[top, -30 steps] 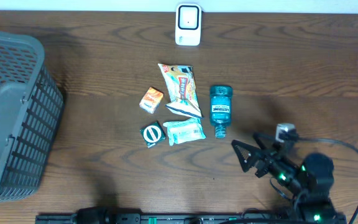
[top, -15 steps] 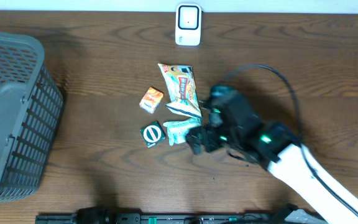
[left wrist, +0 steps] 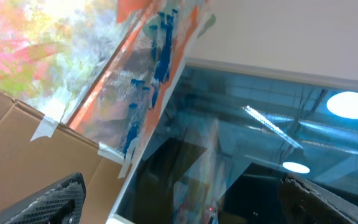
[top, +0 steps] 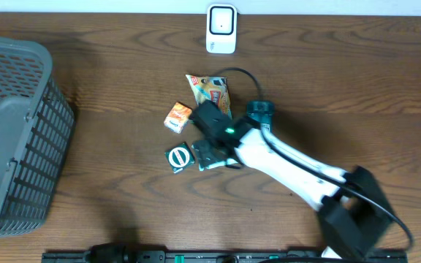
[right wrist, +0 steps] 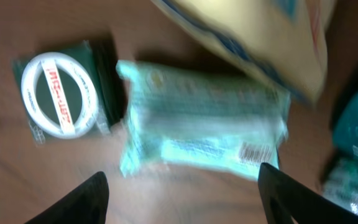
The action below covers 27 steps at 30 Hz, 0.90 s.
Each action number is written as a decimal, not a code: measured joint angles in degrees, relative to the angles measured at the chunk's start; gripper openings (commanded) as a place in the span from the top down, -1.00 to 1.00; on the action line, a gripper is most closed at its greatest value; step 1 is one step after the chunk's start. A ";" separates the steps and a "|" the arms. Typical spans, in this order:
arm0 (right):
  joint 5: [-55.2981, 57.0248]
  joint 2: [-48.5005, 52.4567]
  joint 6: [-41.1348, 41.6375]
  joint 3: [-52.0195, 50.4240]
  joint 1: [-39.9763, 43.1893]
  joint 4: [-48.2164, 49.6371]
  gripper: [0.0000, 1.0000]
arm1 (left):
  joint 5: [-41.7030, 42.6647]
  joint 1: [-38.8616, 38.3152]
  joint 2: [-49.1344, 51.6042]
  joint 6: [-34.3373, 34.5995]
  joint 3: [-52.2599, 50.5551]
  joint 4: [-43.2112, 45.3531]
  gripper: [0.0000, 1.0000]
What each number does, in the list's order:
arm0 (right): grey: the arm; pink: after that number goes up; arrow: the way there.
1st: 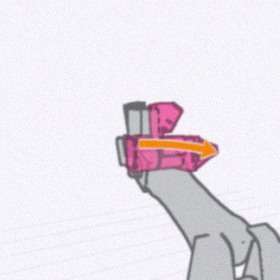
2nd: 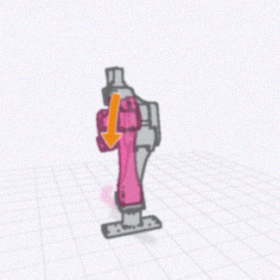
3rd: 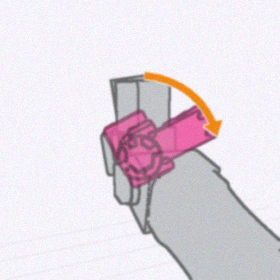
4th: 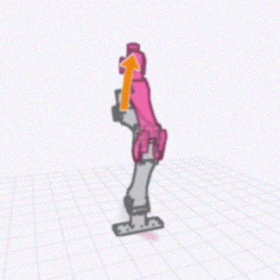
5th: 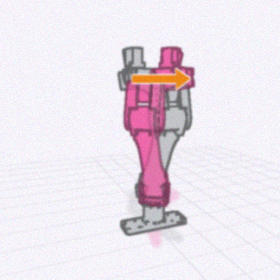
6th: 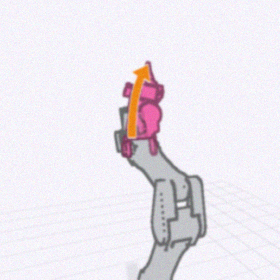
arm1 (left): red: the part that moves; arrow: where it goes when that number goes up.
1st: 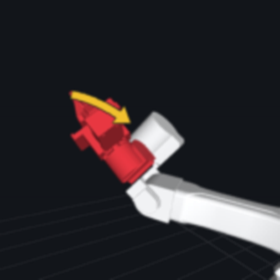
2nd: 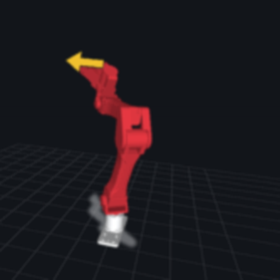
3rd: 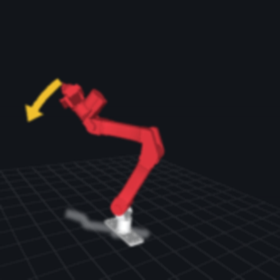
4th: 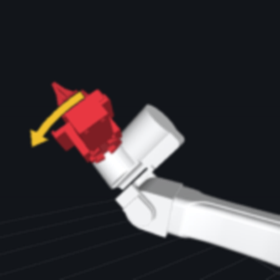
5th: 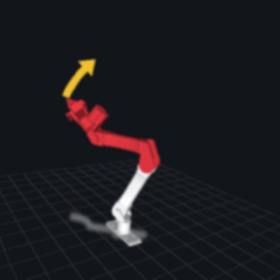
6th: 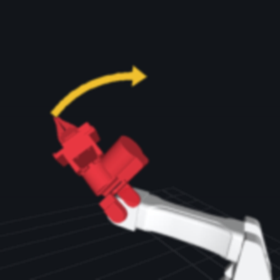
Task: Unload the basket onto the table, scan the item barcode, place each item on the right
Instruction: 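Grasp the mint-green wipes pack with the right gripper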
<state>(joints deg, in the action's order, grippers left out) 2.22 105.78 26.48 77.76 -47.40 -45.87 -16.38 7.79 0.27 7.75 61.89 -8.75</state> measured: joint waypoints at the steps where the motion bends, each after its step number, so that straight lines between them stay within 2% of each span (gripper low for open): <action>1: 1.40 2.12 0.15 3.06 -0.98 -1.01 -0.40 | 0.00 0.00 0.02 0.00 -0.28 0.02 -0.95; 4: 5.09 6.95 1.14 9.49 -3.45 -3.80 -0.39 | 0.00 0.00 0.02 0.00 -0.59 0.02 -0.95; 7: 7.72 11.47 2.23 12.66 -4.83 -6.14 -0.21 | 0.00 0.00 0.00 0.00 -0.59 0.13 -0.95; 11: 10.97 17.25 5.01 13.44 -4.44 -9.18 -0.23 | 0.00 0.00 0.00 0.00 -0.59 0.11 -0.95; 18: 12.20 17.49 6.43 13.70 -4.15 -8.07 -0.29 | 0.00 0.00 0.00 0.00 -0.59 0.11 -0.95; 22: 12.24 17.49 6.71 13.70 -4.15 -8.04 -0.46 | 0.00 0.00 0.00 0.00 -0.59 0.13 -0.95; 24: 12.28 17.53 6.80 13.70 -4.15 -8.26 -0.38 | 0.00 0.00 0.02 0.00 -0.59 0.13 -0.95; 27: 12.55 18.16 6.82 13.99 -4.15 -9.75 -0.01 | 0.00 0.00 0.00 0.00 -0.59 0.13 -0.95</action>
<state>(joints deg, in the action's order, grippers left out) 14.76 123.94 33.30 91.74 -51.55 -55.61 -16.38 7.79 0.27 7.75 61.30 -8.62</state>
